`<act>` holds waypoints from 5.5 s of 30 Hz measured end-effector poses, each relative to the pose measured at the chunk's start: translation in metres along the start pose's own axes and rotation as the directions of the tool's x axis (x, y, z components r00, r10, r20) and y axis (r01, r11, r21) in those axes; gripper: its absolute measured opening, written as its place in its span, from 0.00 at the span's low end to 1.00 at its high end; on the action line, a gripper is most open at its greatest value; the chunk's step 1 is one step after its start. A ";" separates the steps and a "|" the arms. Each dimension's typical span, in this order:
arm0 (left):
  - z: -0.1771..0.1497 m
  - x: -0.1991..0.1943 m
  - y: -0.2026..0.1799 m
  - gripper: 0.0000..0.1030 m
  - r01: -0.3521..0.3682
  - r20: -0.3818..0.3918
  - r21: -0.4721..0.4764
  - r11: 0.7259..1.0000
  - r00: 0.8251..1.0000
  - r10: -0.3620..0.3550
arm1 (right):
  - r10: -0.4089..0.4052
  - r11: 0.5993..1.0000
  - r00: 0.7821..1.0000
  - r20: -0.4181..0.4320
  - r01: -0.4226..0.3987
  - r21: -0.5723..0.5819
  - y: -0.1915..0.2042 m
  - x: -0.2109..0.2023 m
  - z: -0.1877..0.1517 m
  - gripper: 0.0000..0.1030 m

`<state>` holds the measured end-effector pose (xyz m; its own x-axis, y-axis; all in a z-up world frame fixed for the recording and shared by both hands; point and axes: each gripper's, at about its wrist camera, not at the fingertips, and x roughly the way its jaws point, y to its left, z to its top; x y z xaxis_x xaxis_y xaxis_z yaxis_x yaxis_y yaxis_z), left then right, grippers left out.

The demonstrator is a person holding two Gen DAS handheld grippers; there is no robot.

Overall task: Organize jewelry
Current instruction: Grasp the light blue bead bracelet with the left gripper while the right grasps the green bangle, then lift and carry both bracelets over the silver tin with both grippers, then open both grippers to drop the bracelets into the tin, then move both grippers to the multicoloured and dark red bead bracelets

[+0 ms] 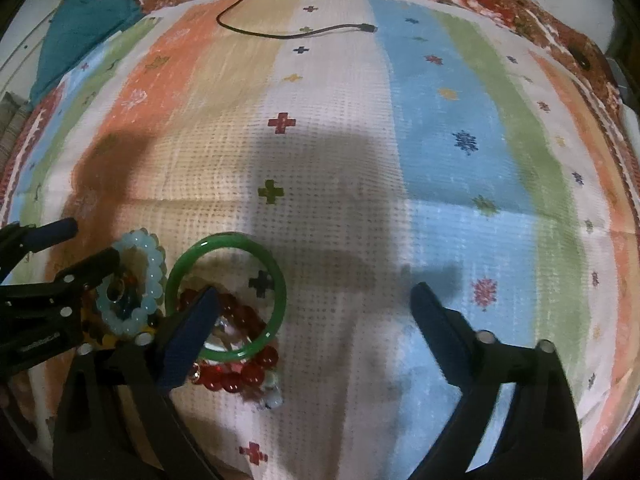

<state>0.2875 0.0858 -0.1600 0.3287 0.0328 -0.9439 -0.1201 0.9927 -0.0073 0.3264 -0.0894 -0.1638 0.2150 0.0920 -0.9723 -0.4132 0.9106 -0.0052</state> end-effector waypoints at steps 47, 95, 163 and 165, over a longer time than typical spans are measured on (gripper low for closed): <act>-0.024 -0.094 -0.025 0.10 0.079 0.122 0.016 0.997 0.989 -0.080 | 0.015 0.999 0.993 0.119 -0.011 -0.035 0.007 -0.066 -0.028 0.09; -0.110 -0.194 -0.037 0.10 0.198 0.301 0.049 0.979 0.932 -0.204 | 0.091 0.991 0.958 0.273 -0.061 -0.119 0.026 -0.167 -0.115 0.09; -0.089 -0.140 0.001 0.58 0.020 0.139 -0.078 0.997 0.990 -0.009 | 0.098 0.995 0.987 0.129 -0.096 -0.017 0.010 -0.130 -0.094 0.63; -0.085 -0.136 0.002 0.60 0.015 0.132 -0.083 0.996 0.991 -0.004 | 0.089 0.996 0.989 0.122 -0.089 -0.012 0.008 -0.125 -0.091 0.63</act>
<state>0.1634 0.0734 -0.0594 0.4497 0.0438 -0.8921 -0.1925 0.9801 -0.0489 0.2160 -0.1298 -0.0631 0.2835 0.2214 -0.9330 -0.4411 0.8941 0.0781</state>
